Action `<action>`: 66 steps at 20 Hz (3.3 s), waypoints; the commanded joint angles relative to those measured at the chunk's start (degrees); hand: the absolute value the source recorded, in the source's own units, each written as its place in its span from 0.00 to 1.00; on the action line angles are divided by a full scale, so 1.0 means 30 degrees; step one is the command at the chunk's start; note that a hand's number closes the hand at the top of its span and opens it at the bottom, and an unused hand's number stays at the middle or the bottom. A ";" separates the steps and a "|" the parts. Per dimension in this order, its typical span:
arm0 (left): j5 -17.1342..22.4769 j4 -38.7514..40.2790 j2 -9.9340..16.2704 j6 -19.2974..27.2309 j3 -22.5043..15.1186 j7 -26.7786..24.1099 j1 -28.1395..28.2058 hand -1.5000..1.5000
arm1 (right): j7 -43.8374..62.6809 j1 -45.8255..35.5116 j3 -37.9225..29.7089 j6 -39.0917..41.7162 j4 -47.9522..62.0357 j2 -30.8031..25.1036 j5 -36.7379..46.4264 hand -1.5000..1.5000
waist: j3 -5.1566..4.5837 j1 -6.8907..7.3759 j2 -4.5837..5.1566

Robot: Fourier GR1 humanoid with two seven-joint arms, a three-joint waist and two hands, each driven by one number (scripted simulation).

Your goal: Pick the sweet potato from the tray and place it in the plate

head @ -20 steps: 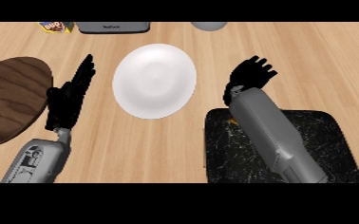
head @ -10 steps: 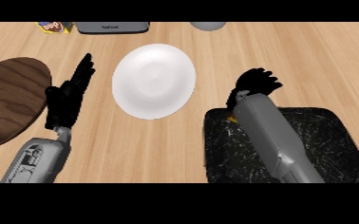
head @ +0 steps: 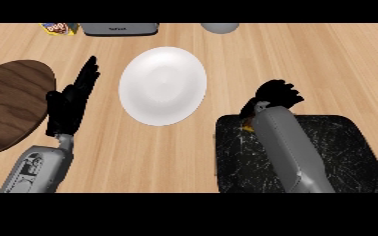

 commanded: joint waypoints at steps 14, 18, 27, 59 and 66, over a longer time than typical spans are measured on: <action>-0.0719 -0.0888 -0.0832 0.0145 -0.0484 0.0085 0.0633 0.50 | 0.2742 0.4071 0.0073 0.3286 -0.4916 0.0394 0.3812 1.00 | 0.0150 0.0274 0.0369; -0.0568 0.0603 -0.0738 -0.0084 0.0266 -0.0402 -0.0241 0.50 | 0.1928 0.3970 -0.0217 0.3542 -0.5274 -0.0126 0.5072 1.00 | 0.0144 0.0188 0.0457; -0.0568 -0.0580 -0.0969 -0.0547 -0.0379 0.0268 -0.0376 0.50 | -1.6788 0.1396 0.1540 0.2246 -0.6368 -0.2347 -0.0325 1.00 | 0.0324 0.1344 0.0705; -0.1569 0.0066 -0.1523 -0.0977 0.0312 0.0344 -0.1104 0.50 | -2.9718 -0.8760 0.3147 -0.3636 0.6441 0.0681 -0.8231 1.00 | 0.0165 0.1403 0.0707; -0.1473 0.0743 -0.1720 -0.1512 0.0347 -0.0228 -0.1463 0.50 | -2.7313 -0.9078 0.5717 -0.4438 0.8663 0.0701 -1.0389 1.00 | 0.0163 0.2009 0.0852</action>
